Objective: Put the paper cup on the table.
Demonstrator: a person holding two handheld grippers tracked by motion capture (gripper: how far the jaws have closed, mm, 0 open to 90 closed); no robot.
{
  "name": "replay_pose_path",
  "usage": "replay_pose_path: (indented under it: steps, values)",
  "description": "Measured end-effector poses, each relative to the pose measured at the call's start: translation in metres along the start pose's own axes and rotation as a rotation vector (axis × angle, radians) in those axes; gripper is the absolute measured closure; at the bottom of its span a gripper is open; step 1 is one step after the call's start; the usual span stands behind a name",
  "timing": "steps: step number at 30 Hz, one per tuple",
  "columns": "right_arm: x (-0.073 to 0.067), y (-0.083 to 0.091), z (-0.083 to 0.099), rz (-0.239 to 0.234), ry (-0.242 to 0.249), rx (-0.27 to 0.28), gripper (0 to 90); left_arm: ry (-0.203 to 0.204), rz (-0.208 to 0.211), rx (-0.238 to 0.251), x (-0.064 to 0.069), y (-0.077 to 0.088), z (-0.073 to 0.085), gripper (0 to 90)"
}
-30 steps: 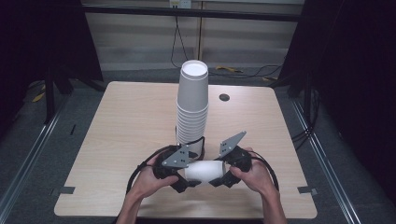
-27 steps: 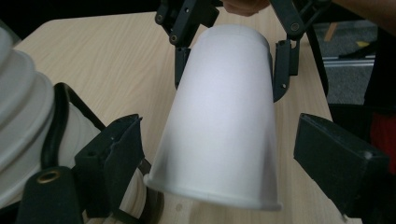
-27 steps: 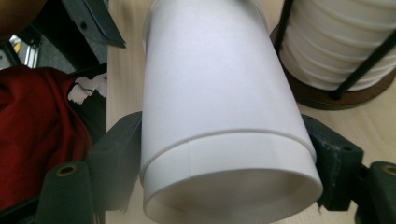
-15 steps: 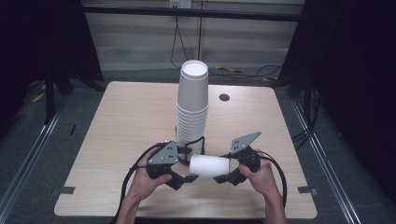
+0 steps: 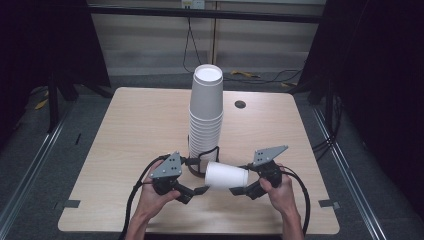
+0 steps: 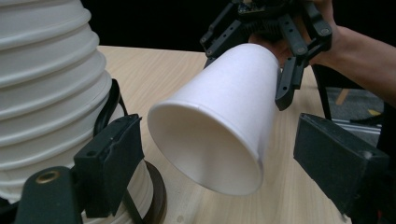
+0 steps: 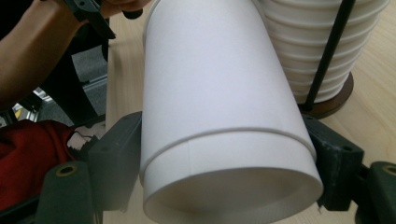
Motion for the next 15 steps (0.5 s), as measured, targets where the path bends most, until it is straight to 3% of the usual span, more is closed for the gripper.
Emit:
replay_pose_path:
  steps: [3,5,9,15]
  values:
    - [-0.0009,-0.0012,0.0027,-0.004,-0.009,0.034,22.9,0.007,-0.023,0.012,-0.0003,0.0032,0.0037,15.4]
    - [-0.0013,-0.0021,0.0043,-0.004,-0.009,0.047,22.8,0.016,-0.006,0.021,0.0003,0.0041,0.0051,15.4]
    - [-0.0022,-0.0022,0.0037,0.0,-0.009,0.074,22.9,0.02,-0.014,0.024,0.0005,0.0042,0.0069,15.4]
    - [-0.0035,-0.0033,0.0059,0.0,-0.002,0.123,22.9,0.059,0.007,0.086,0.0024,0.0035,0.0072,15.5]
Point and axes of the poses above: each handheld gripper's, and its own axes: y roughly backward along the jaws, z roughly out of its underside, x roughly to its right, the point moved 6 cm from there along -y, roughly forward along the jaws, and after that the axes turned 14 degrees about y, right-handed, at the moved point
